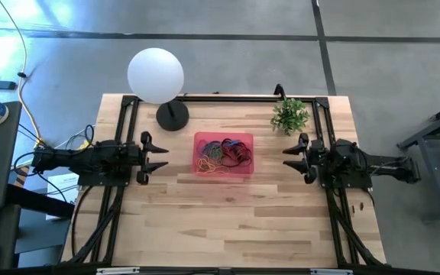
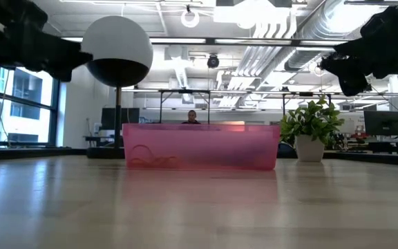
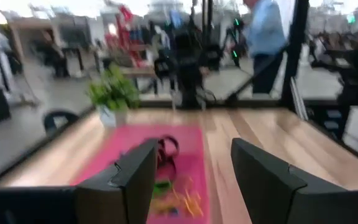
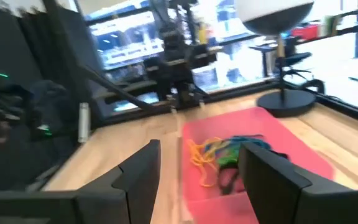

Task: Pick and place rubber bands into bin
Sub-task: Return to Home Position

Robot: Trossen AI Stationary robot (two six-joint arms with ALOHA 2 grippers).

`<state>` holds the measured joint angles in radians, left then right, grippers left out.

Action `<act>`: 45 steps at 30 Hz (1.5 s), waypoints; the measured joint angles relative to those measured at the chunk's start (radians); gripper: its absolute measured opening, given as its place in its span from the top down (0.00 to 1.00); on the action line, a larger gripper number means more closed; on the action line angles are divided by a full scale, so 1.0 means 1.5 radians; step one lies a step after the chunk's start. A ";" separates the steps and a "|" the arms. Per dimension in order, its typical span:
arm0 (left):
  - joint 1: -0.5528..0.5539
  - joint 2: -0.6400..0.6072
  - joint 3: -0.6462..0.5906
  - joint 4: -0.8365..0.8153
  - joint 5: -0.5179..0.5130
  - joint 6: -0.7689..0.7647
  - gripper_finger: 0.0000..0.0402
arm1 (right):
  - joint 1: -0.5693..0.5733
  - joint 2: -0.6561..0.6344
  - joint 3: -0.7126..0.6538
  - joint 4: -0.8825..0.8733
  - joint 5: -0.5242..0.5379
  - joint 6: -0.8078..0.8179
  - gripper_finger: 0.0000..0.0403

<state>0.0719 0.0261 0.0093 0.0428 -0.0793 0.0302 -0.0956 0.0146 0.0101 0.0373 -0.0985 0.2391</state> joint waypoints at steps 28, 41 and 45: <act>0.000 0.008 0.000 -0.021 0.058 0.088 0.52 | -0.001 0.147 0.001 0.013 0.278 -0.027 0.49; 0.000 0.008 0.000 -0.021 0.063 0.087 0.52 | -0.001 0.147 0.001 -0.016 0.099 -0.107 0.49; 0.000 0.008 0.000 -0.021 0.063 0.087 0.52 | -0.001 0.147 0.001 -0.017 0.091 -0.107 0.49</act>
<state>0.0715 0.0376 0.0097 0.0113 0.0151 0.1600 -0.0963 0.2356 0.0120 0.0120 0.0378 0.0788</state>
